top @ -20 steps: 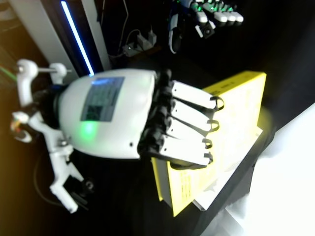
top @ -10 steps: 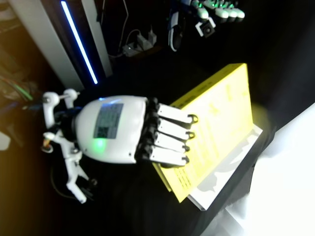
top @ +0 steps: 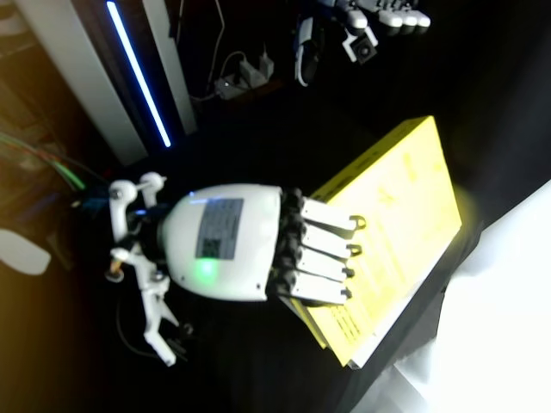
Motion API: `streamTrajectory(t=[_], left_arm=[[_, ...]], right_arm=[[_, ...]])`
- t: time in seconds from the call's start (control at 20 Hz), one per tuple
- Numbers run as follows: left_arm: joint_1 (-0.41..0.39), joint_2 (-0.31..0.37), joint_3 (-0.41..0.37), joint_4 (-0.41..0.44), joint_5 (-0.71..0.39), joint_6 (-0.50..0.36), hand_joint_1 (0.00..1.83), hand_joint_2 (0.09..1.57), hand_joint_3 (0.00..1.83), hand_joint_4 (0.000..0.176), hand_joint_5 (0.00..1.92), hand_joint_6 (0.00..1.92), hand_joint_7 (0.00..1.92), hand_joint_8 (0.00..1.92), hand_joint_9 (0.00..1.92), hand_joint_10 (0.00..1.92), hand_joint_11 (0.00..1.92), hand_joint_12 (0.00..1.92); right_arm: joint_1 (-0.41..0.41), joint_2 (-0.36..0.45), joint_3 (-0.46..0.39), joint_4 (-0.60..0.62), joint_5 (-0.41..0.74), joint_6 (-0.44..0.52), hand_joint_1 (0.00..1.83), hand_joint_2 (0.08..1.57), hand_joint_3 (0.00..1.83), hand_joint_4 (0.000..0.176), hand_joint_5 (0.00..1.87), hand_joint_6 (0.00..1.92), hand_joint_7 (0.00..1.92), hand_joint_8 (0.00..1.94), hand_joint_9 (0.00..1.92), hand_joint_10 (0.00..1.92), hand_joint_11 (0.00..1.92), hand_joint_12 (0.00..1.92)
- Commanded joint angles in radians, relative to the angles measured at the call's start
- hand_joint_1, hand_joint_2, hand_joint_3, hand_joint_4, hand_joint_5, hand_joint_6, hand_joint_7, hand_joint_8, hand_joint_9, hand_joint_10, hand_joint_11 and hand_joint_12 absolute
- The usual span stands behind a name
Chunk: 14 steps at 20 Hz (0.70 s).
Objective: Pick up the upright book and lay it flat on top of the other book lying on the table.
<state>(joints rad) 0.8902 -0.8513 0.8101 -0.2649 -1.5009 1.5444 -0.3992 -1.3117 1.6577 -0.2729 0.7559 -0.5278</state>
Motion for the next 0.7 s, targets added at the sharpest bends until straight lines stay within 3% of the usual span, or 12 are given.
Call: streamTrajectory(t=[0.0, 0.15, 0.2, 0.25, 0.35, 0.4, 0.5, 0.55, 0.6, 0.65], left_arm=[[-0.008, 0.007, 0.001, 0.021, -0.124, -0.004, 0.6, 1.0, 0.01, 0.176, 0.0, 0.0, 0.0, 0.0, 0.0, 0.0, 0.0, 0.0], [-0.008, 0.007, 0.0, 0.02, -0.127, -0.004, 0.6, 1.0, 0.0, 0.176, 0.0, 0.0, 0.0, 0.0, 0.0, 0.0, 0.0, 0.0], [-0.008, 0.007, 0.0, 0.02, -0.127, -0.004, 0.61, 1.0, 0.0, 0.176, 0.0, 0.0, 0.0, 0.0, 0.0, 0.0, 0.0, 0.0], [-0.008, 0.007, 0.0, 0.02, -0.128, -0.004, 0.6, 1.01, 0.01, 0.176, 0.0, 0.0, 0.0, 0.0, 0.0, 0.0, 0.0, 0.0], [-0.007, 0.007, -0.001, 0.017, -0.129, -0.004, 0.6, 1.01, 0.0, 0.176, 0.0, 0.0, 0.0, 0.0, 0.0, 0.0, 0.0, 0.0], [-0.005, 0.008, -0.001, 0.015, -0.13, -0.004, 0.59, 1.01, 0.0, 0.176, 0.0, 0.0, 0.0, 0.0, 0.0, 0.0, 0.0, 0.0], [-0.004, 0.008, -0.002, 0.013, -0.13, -0.004, 0.59, 1.01, 0.0, 0.176, 0.0, 0.0, 0.0, 0.0, 0.0, 0.0, 0.0, 0.0], [-0.003, 0.008, -0.003, 0.01, -0.131, -0.004, 0.6, 1.01, 0.0, 0.176, 0.0, 0.0, 0.0, 0.0, 0.0, 0.0, 0.0, 0.0], [-0.002, 0.008, -0.003, 0.006, -0.131, -0.007, 0.6, 1.01, 0.0, 0.176, 0.0, 0.0, 0.0, 0.0, 0.0, 0.0, 0.0, 0.0], [-0.001, 0.008, -0.003, 0.006, -0.132, -0.007, 0.61, 1.01, 0.0, 0.176, 0.0, 0.0, 0.0, 0.0, 0.0, 0.0, 0.0, 0.0]], right_arm=[[-0.018, -0.01, 0.008, -0.005, -0.13, 0.009, 1.49, 1.16, 0.0, 0.0, 0.62, 1.32, 0.93, 0.94, 0.94, 1.14, 0.72, 1.68], [-0.042, -0.015, 0.012, 0.0, -0.138, 0.042, 1.38, 1.19, 0.0, 0.0, 0.62, 1.44, 0.86, 1.07, 0.87, 1.3, 0.67, 1.63], [-0.056, -0.014, 0.012, 0.0, -0.137, 0.069, 1.35, 1.23, 0.01, 0.0, 0.54, 1.53, 0.79, 1.19, 0.82, 1.4, 0.58, 1.65], [-0.07, -0.011, 0.012, -0.001, -0.137, 0.106, 1.17, 1.19, 0.0, 0.0, 0.36, 1.07, 0.61, 0.82, 0.62, 1.17, 0.39, 1.69], [-0.089, 0.004, 0.011, -0.014, -0.102, 0.195, 0.95, 1.21, 0.0, 0.0, 0.16, 0.61, 0.35, 0.35, 0.28, 1.01, 0.04, 1.72], [-0.096, 0.011, 0.008, -0.029, -0.08, 0.236, 0.88, 1.21, 0.0, 0.0, 0.1, 0.49, 0.26, 0.18, 0.15, 0.95, 0.01, 1.64], [-0.108, 0.025, 0.006, -0.065, -0.03, 0.343, 0.76, 1.18, 0.0, 0.0, 0.02, 0.27, 0.13, 0.03, 0.05, 0.69, 0.0, 1.45], [-0.111, 0.03, 0.002, -0.071, -0.013, 0.372, 0.67, 1.15, 0.0, 0.0, 0.0, 0.02, 0.01, 0.0, 0.0, 0.29, 0.0, 0.99], [-0.111, 0.031, -0.001, -0.074, -0.009, 0.377, 0.67, 1.15, 0.0, 0.0, 0.0, 0.02, 0.01, 0.0, 0.0, 0.29, 0.0, 0.99], [-0.111, 0.03, 0.0, -0.075, -0.009, 0.377, 0.58, 1.13, 0.0, 0.0, 0.0, 0.0, 0.0, 0.0, 0.0, 0.07, 0.0, 0.55]])
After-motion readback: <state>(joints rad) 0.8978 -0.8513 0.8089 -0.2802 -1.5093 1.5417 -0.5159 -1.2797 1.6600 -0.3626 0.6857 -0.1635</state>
